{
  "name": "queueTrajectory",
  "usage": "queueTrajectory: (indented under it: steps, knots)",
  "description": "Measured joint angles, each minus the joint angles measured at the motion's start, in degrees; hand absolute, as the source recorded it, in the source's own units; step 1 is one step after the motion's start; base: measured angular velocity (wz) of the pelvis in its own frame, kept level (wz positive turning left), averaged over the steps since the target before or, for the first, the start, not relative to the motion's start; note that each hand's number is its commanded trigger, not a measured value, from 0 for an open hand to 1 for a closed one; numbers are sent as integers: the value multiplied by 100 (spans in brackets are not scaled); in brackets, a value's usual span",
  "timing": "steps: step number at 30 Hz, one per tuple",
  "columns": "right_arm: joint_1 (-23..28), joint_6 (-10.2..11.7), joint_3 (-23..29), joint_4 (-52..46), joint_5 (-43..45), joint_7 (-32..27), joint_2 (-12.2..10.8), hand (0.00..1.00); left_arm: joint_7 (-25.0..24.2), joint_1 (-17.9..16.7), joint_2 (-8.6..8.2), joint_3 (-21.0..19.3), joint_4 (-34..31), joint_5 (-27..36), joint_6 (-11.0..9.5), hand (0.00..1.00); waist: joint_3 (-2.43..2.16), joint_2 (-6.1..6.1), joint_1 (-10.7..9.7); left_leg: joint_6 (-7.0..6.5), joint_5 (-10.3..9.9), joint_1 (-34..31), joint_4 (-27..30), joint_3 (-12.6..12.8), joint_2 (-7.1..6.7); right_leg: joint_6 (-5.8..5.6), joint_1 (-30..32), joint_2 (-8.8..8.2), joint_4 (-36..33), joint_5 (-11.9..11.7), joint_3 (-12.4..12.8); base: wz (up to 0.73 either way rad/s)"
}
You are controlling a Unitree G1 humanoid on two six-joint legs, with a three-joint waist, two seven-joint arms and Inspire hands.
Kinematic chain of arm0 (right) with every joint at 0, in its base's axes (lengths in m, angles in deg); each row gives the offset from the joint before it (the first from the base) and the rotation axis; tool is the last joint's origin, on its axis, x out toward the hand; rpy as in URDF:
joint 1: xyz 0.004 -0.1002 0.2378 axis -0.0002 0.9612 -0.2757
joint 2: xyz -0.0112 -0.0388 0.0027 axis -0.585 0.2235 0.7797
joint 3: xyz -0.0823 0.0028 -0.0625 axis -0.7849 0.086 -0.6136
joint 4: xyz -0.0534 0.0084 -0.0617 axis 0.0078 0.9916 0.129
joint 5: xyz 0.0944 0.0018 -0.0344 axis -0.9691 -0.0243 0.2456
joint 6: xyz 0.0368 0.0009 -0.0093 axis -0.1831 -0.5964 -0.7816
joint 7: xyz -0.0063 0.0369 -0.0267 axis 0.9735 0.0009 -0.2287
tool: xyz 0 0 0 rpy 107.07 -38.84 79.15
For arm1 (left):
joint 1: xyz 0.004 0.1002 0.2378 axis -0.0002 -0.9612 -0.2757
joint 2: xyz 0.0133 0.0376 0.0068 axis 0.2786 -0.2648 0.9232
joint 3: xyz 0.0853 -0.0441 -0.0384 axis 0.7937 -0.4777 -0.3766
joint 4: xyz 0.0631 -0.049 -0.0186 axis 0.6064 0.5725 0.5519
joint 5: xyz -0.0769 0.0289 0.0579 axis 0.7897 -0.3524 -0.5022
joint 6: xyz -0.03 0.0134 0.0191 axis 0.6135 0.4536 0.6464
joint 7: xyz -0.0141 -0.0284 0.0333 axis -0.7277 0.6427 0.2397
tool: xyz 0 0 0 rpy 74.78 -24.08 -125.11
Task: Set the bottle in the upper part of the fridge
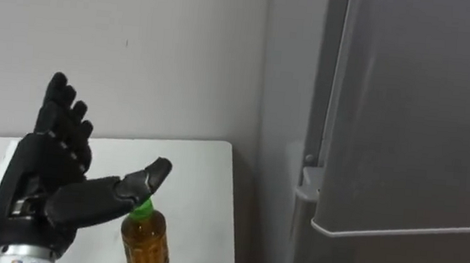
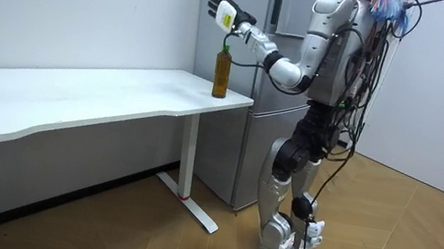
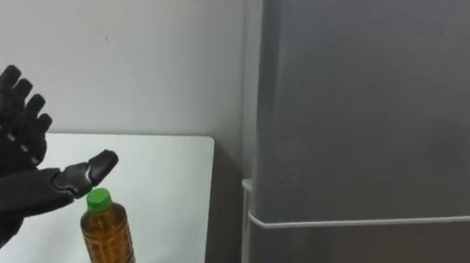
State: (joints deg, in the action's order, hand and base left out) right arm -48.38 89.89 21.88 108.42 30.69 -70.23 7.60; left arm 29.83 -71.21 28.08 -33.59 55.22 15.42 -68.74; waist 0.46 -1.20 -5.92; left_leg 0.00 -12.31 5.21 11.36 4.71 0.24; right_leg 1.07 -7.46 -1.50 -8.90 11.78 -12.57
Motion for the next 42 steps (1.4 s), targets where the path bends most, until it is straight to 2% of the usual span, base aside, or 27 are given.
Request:
queueTrajectory:
  steps: [3, 5, 8, 10, 15, 21, 27, 32, 42]
  knots:
    - [-14, -40, 1, 31, -2, 3, 18, 0, -367, 248, 0, 29, -1, 13, 131, 0, -31, -72, -17, 0, 0, 31, -5, 7, -1, 0, -32, -6, 4, -2, 2, 0]
    - [-7, -42, 3, 32, -7, 3, 29, 0, -511, 294, 0, 32, -1, 25, 174, 0, -39, -119, -64, 0, 0, 58, -4, 18, -1, 0, -56, -6, 8, -2, 5, 0]
    - [-27, -93, 3, 32, -63, 4, 50, 0, -677, 312, -4, 136, -1, 30, 252, 0, -40, -165, -170, 0, 0, 56, -1, 22, 1, 0, -66, -2, 7, -2, -10, 5]
    - [-29, -151, 3, 25, -87, 1, 63, 0, -753, 312, -8, 246, -1, 38, 355, 0, -18, -167, -180, 0, 0, 57, 2, 27, 5, 5, -48, 4, 1, -5, -3, 3]
    - [-145, -218, 1, 28, -53, -1, 76, 0, -1065, 331, -5, 452, 0, 128, 439, 0, -13, -183, -205, -1, 1, 39, 6, 60, 12, 9, 19, 34, 16, -3, 141, -5]
    - [-187, -240, -85, 30, -57, -37, 81, 0, -1277, 398, -8, 597, 0, 245, 631, 0, -8, -174, -227, -2, 1, 30, 10, 59, 8, 9, 30, 51, 15, -4, 144, -1]
    - [-249, -245, -225, 50, -68, -78, 113, 0, -1415, 591, -17, 889, -1, 263, 664, 0, -11, -176, -238, -2, 1, -2, 0, 83, 4, 9, 52, 51, 25, -4, 139, 0]
    - [-244, -256, -231, 70, -217, -63, 124, 0, -1473, 663, -10, 879, -2, 376, 665, 0, -28, -205, -278, -1, 2, 0, -8, 117, 10, 9, 20, 55, 21, -4, 155, -2]
    - [-358, -284, -215, 245, -225, 56, 129, 0, -1588, 670, -19, 874, -268, 559, 663, 0, -13, -182, -323, -1, 1, 48, -72, 117, 10, 7, 29, 51, 20, -6, 179, -2]
